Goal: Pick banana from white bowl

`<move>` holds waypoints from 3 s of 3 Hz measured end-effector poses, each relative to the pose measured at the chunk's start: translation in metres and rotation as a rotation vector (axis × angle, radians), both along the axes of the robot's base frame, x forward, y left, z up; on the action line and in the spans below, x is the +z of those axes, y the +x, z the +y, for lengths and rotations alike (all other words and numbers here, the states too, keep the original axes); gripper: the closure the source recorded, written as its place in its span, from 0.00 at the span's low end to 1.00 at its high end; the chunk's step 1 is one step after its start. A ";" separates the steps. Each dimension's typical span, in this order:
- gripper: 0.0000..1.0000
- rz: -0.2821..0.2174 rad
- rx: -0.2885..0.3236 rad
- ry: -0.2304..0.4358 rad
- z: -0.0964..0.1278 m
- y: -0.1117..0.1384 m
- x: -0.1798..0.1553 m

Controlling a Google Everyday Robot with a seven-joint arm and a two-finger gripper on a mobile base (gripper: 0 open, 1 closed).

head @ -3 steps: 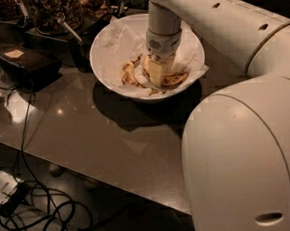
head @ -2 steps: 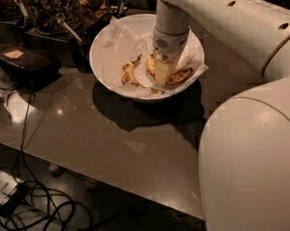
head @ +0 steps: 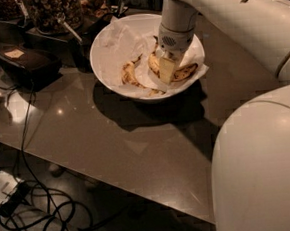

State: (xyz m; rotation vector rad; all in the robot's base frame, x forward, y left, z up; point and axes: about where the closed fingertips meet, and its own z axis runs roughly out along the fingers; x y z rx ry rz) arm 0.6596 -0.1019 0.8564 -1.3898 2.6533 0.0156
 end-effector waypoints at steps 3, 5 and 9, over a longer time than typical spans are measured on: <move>1.00 -0.082 0.148 0.014 0.030 -0.061 0.058; 1.00 -0.112 0.171 0.004 0.043 -0.076 0.067; 1.00 -0.167 0.349 0.064 0.085 -0.165 0.096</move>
Offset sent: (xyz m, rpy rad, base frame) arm -0.0750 0.0262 0.0800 0.0324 -0.1053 0.1283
